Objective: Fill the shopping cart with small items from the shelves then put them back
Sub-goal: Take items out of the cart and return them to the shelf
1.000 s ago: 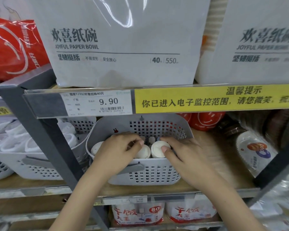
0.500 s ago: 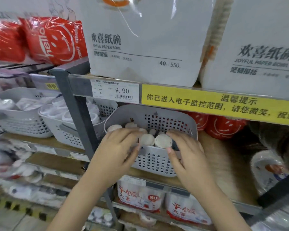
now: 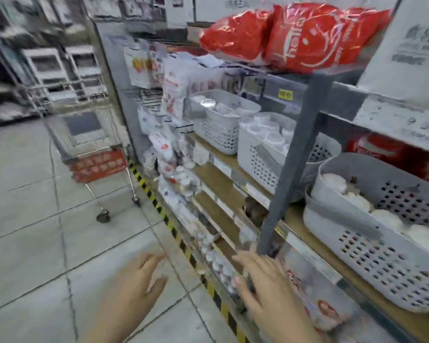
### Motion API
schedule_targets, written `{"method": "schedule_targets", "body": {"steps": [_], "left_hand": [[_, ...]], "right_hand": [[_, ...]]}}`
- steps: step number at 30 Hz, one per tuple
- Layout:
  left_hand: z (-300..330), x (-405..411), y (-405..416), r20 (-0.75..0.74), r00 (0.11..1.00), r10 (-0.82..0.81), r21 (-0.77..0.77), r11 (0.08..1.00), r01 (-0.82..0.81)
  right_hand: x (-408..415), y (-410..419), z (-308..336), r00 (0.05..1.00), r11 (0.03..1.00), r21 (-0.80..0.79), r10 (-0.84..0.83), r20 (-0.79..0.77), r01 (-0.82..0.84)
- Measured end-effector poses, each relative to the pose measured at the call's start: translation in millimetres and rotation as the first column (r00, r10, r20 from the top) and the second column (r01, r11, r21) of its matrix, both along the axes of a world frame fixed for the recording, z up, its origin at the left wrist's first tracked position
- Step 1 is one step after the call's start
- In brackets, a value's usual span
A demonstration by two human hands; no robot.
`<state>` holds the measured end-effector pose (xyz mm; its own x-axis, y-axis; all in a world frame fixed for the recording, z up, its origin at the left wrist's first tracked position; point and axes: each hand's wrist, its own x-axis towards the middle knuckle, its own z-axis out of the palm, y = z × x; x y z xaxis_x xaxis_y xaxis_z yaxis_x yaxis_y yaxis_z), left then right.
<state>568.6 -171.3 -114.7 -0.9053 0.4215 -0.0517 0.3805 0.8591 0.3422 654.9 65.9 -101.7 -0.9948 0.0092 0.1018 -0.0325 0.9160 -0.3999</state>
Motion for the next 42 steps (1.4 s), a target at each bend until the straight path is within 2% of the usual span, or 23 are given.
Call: {"method": "schedule_targets", "body": {"steps": [3,8,12,17,21,26,32,38,42], "left_hand": [[-11,-7,-66,0.107,0.968,0.227,0.081,0.968,-0.236],[-21,-41,-172,0.093,0.873,0.479,0.111,0.866,-0.487],[-21,-73,-248,0.08,0.793,0.604,0.133,0.782,-0.609],[-20,-120,-314,0.099,0.761,0.641,0.158,0.745,-0.648],[-17,-175,-340,0.103,0.764,0.637,0.191,0.741,-0.643],[-18,-272,-351,0.104,0.81,0.578,0.273,0.766,-0.582],[-15,-404,-377,0.102,0.835,0.541,0.272,0.792,-0.547],[-15,-518,-435,0.098,0.763,0.639,0.269,0.721,-0.638],[-28,-573,-474,0.123,0.702,0.702,0.234,0.667,-0.708]], "right_hand": [[-41,-30,-9,0.984,0.989,-0.089,0.126,0.123,-0.115],[-130,-114,-14,0.951,0.96,-0.19,0.242,0.191,-0.207],[-201,-192,-24,0.923,0.928,-0.226,0.338,0.182,-0.296],[-268,-265,-30,0.89,0.9,-0.248,0.41,0.198,-0.359],[-324,-291,-40,0.883,0.906,-0.258,0.398,0.247,-0.336],[-414,-307,-59,0.907,0.936,-0.254,0.312,0.282,-0.243],[-554,-347,-64,0.911,0.933,-0.291,0.298,0.286,-0.214],[-689,-418,-54,0.887,0.894,-0.28,0.413,0.208,-0.35],[-757,-461,-54,0.849,0.863,-0.287,0.481,0.218,-0.415]]}}
